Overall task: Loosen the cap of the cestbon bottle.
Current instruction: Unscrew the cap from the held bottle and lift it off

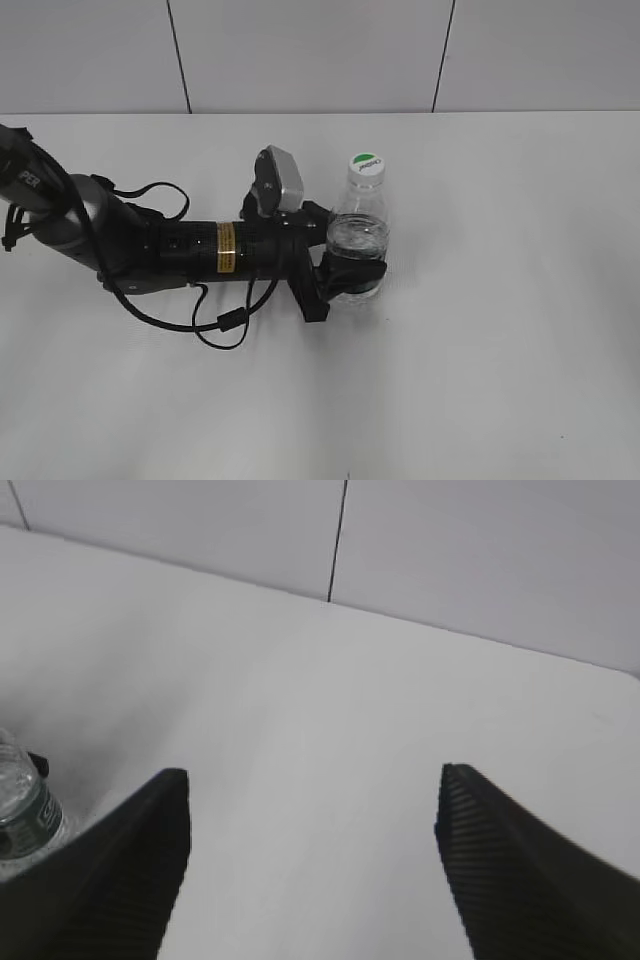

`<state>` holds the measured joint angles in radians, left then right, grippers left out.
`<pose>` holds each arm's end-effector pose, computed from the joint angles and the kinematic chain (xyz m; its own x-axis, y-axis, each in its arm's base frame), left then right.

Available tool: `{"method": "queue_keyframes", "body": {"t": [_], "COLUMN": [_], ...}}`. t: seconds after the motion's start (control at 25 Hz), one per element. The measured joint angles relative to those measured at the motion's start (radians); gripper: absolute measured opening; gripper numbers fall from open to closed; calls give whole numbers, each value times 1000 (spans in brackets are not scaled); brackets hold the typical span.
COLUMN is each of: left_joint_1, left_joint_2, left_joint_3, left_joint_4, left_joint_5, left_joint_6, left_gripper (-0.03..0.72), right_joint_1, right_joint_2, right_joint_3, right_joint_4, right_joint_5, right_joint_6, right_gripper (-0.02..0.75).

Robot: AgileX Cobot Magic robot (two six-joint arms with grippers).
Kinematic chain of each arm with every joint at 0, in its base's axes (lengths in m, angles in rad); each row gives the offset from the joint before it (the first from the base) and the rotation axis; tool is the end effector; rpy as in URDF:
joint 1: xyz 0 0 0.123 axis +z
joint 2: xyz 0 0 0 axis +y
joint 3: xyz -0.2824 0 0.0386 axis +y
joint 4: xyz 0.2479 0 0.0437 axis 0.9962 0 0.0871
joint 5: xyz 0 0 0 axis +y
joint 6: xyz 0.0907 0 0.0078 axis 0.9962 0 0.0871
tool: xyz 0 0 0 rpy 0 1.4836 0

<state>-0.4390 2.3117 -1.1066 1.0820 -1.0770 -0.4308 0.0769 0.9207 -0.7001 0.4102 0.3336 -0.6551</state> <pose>0.3332 -0.2346 0.0670 -0.0695 0.2361 -0.9692 0.9786 0.2049 -0.0203 0.1913 0.0267 0.3209 -0.3600 -0.2884 -0.8873 -0.2987 0.9366 -0.1832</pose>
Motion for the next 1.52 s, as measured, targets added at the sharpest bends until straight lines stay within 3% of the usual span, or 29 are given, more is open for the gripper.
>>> {"method": "queue_keyframes", "body": {"t": [0.36, 0.64, 1.04, 1.12, 1.32, 1.52], "left_joint_1": [1, 1, 1, 1, 1, 1], "left_joint_2": [8, 8, 8, 8, 8, 8], "left_joint_3": [0, 0, -1, -1, -1, -1], "left_joint_4": [-155, -160, -162, -162, -162, -162], "left_joint_5": [27, 39, 41, 41, 41, 41], "left_joint_6": [31, 33, 33, 33, 33, 33], "left_gripper": [413, 413, 412, 412, 412, 412], "right_joint_1": [207, 383, 458, 458, 458, 458], "right_joint_2": [244, 422, 549, 551, 558, 584], "right_joint_3": [-158, -190, -180, -155, -68, -46], "right_joint_4": [4, 46, 83, 34, -279, -410], "right_joint_5": [-11, -219, -481, -562, -703, -717], "right_joint_6": [-107, -110, 33, 135, 508, 597], "right_gripper": [586, 586, 586, 586, 586, 586]}}
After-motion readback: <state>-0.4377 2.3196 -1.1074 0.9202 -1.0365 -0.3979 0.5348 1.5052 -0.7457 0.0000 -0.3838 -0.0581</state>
